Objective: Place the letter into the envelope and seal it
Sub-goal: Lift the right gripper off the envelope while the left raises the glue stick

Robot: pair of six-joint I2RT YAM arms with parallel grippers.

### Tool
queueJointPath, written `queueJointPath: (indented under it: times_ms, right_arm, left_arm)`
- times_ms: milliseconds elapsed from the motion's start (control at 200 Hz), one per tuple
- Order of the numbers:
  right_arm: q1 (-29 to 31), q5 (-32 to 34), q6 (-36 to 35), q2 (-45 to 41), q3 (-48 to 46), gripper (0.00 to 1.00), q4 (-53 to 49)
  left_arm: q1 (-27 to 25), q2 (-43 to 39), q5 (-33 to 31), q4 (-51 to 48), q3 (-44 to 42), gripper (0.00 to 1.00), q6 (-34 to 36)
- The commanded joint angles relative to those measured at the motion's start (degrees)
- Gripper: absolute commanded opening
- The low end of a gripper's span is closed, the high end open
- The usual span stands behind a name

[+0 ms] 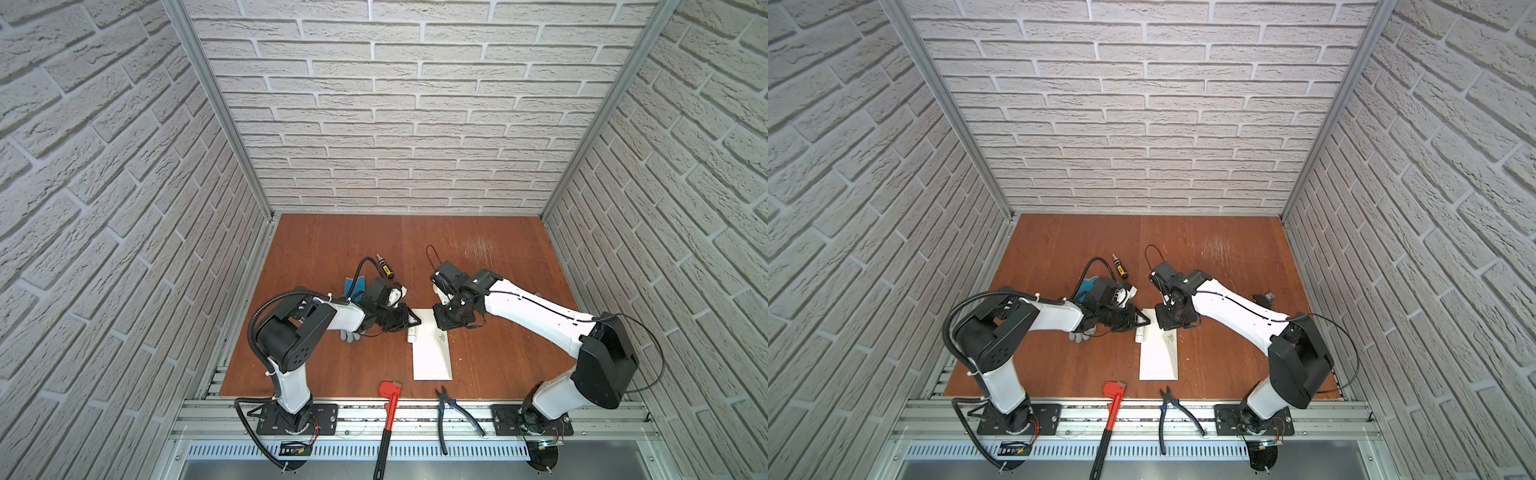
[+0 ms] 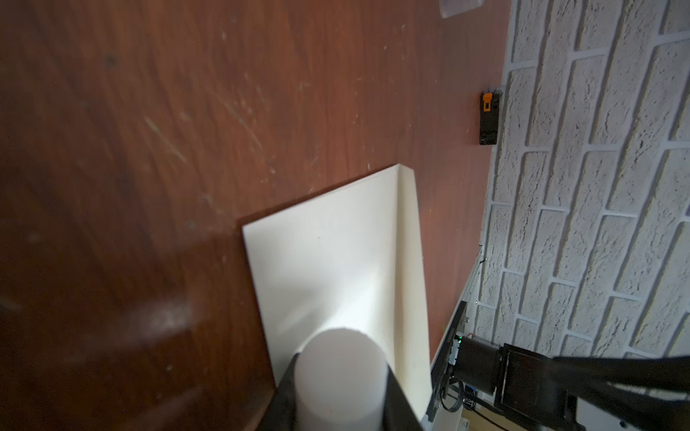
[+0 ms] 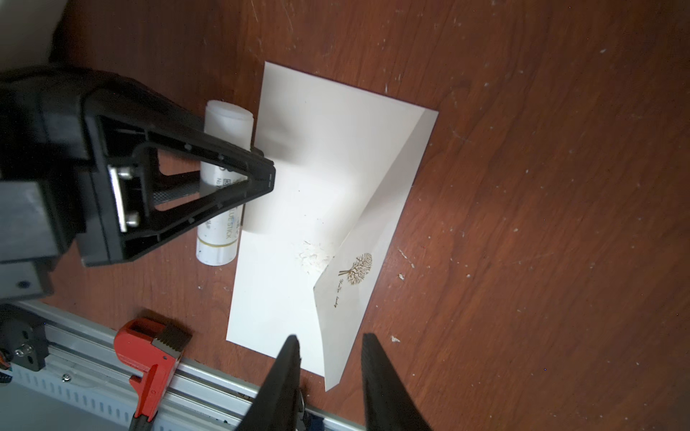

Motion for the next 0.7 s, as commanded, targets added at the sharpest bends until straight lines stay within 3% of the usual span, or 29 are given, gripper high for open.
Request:
queueJointPath:
  times_ms: [0, 230, 465, 695]
  right_arm:
    - [-0.95, 0.59, -0.12, -2.54, -1.97, 0.30, 1.63]
    - [-1.68, -0.40, -1.02, -9.57, -5.48, 0.28, 6.37]
    - [-1.77, -3.14, -5.70, -19.46, -12.31, 0.26, 19.33]
    - [-1.79, -8.21, -6.71, -30.07, -23.16, 0.47, 40.81]
  left_arm:
    - [-0.17, -4.11, -1.14, -1.39, 3.00, 0.00, 2.59]
    - [-0.15, -10.37, -2.96, -3.33, 5.55, 0.00, 4.63]
    - [0.08, -17.47, -6.77, 0.69, 6.36, 0.00, 7.09]
    - [0.08, -20.43, -9.30, 12.14, 5.41, 0.00, 2.01]
